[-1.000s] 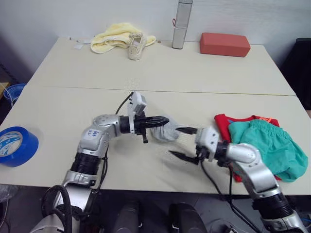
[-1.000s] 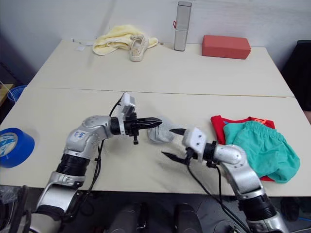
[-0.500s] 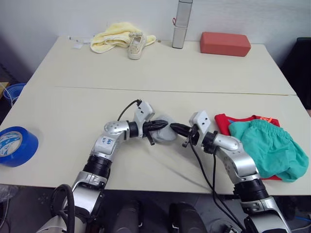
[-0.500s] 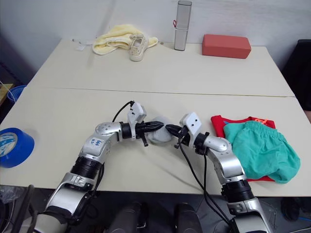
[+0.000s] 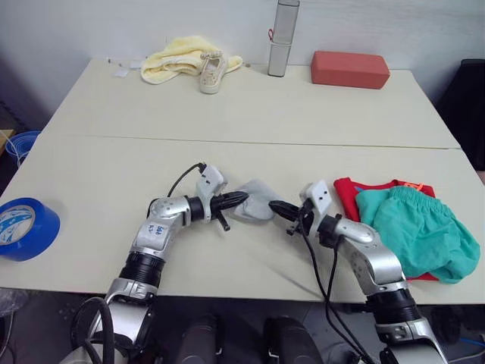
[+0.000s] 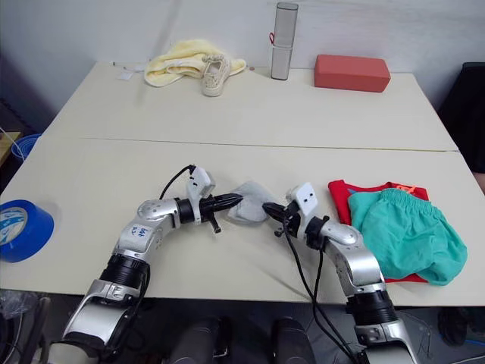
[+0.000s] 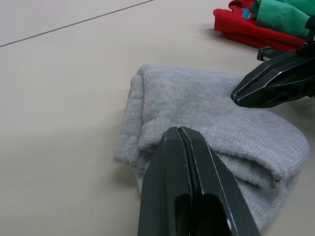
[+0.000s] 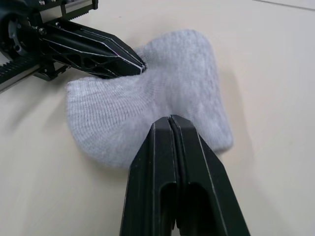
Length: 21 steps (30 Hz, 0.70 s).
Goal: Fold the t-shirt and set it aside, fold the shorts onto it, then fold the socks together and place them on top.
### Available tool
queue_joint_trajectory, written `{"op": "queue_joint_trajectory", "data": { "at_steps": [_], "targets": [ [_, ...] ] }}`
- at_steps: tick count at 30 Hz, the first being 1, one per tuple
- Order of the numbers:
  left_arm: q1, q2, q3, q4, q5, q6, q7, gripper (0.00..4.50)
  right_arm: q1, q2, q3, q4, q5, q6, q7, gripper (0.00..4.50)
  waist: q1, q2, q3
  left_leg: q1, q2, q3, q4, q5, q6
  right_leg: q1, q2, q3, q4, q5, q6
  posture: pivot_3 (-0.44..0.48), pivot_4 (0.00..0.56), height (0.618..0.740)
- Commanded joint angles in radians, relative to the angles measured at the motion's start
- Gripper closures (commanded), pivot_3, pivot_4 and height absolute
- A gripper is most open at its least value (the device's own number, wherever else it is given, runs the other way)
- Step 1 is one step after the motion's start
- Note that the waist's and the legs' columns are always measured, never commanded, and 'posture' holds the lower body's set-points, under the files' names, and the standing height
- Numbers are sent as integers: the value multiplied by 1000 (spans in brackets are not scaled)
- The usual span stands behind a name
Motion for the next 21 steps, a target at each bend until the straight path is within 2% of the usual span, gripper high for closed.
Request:
{"op": "queue_joint_trajectory", "data": {
  "at_steps": [1, 4, 5, 10, 13, 14, 15, 16, 21],
  "targets": [
    [10, 6, 19, -23, -23, -49, -31, 4500, -27, -27, -73, -88, 157, 123, 53, 4482, 0, 0, 0, 0, 0, 0, 0, 0, 0, -1, 0, 0, 0, 0, 0, 0, 150, 740],
    [6, 16, 29, -15, -27, -63, -49, 4500, -95, -118, -65, -75, 219, 301, 108, 3912, 0, 0, 0, 0, 0, 0, 0, -1, 1, -1, 0, 0, 0, 0, 0, 0, 150, 740],
    [5, 21, 30, -9, -25, -69, -55, 4500, -135, -140, -60, -43, 216, 336, 112, 3588, -1, 0, 0, 0, 0, 0, 0, -1, 1, -1, 0, 0, 0, 0, 0, 0, 150, 740],
    [-4, 29, 22, 24, -9, -104, -64, 4500, -388, -191, -33, 249, 175, 528, 102, 1904, -7, 1, 1, -1, 0, 0, -1, -1, 1, -2, -1, -1, 0, 0, 0, 0, 150, 740],
    [-7, 26, 20, 33, -9, -115, -64, 4500, -506, -192, 42, 420, 101, 523, 155, 1004, -9, 1, 1, -1, 0, 1, -1, -1, 1, -3, -1, -1, 0, 0, 0, 0, 150, 740],
    [-4, 26, 19, 32, -9, -117, -63, 4500, -551, -174, 63, 487, 83, 529, 172, 490, -9, 1, 1, -2, 0, 1, -1, -1, 1, -3, -1, -2, 0, 0, 0, 0, 150, 740],
    [-1, 27, 18, 30, -7, -121, -63, 4500, -589, -157, 77, 544, 78, 546, 194, 243, -10, 1, 1, -2, 0, 1, -1, -1, 1, -3, -1, -2, 1, 0, 0, 0, 150, 740],
    [1, 28, 17, 29, -6, -124, -63, 4500, -616, -145, 85, 587, 73, 558, 215, 36, -14, 1, 1, -2, 0, 1, 0, -1, 1, -2, -1, -2, 1, 0, 0, 0, 150, 740],
    [8, 37, 12, 31, 3, -135, -67, 4500, -733, -80, 134, 790, -3, 503, 314, 36, -24, 1, 1, -3, 0, 2, 0, -1, 2, -3, -1, -2, 2, 0, 0, 0, 150, 740]
  ]
}}
